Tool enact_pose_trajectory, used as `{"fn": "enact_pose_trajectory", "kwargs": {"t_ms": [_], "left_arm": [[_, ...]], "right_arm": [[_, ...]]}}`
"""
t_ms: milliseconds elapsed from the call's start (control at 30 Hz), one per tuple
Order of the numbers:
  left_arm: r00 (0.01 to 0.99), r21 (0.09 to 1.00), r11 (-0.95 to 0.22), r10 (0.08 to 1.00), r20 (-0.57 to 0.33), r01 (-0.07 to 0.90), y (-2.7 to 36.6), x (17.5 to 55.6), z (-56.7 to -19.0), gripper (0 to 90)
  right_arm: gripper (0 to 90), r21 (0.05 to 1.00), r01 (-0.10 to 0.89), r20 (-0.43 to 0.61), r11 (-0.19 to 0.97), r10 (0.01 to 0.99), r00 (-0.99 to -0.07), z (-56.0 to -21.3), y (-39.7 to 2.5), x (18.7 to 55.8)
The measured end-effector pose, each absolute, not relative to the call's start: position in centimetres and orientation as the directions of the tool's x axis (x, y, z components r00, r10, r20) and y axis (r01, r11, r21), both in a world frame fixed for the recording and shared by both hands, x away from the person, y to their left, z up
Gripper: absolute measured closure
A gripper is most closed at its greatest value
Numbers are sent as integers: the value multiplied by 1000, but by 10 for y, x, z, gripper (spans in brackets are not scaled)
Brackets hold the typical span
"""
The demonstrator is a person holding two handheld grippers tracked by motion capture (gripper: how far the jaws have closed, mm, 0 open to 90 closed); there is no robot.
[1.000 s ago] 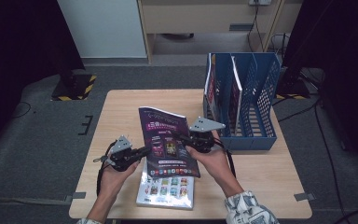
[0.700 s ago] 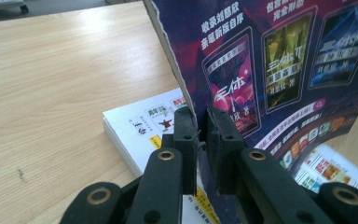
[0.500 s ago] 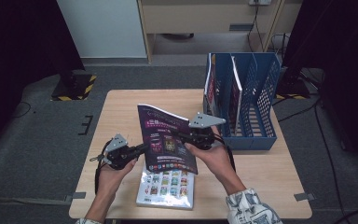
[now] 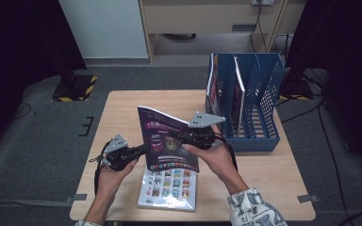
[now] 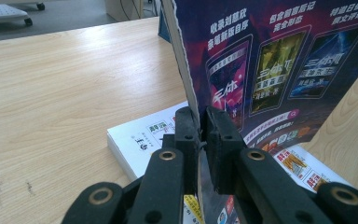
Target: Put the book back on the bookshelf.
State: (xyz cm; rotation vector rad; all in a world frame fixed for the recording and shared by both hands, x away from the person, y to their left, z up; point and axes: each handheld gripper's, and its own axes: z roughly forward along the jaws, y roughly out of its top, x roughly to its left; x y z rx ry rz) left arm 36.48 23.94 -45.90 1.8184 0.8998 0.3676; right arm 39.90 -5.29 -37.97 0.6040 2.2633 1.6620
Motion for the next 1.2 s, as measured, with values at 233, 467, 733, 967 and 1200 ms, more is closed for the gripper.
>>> {"fn": "enact_pose_trajectory", "kwargs": {"t_ms": [233, 467, 733, 967, 1200], "left_arm": [[676, 888, -179, 715, -178, 424, 242, 366, -459, 826], [672, 874, -196, 718, -181, 445, 250, 370, -468, 652], [584, 813, -297, 809, -65, 502, 270, 373, -488, 339], [523, 778, -285, 850, -66, 560, 282, 377, -500, 250], [465, 741, -255, 881, -87, 621, 286, 383, -521, 95]], "right_arm": [[836, 954, 166, 21, 249, 498, -867, -380, -53, 399], [839, 964, 147, 20, 219, 495, -868, -374, -50, 399], [839, 969, 114, -13, 221, 504, -863, -357, -41, 401], [839, 975, 112, -12, 193, 547, -837, -352, -44, 405], [839, 981, 112, -3, 159, 590, -807, -347, -45, 408]]}}
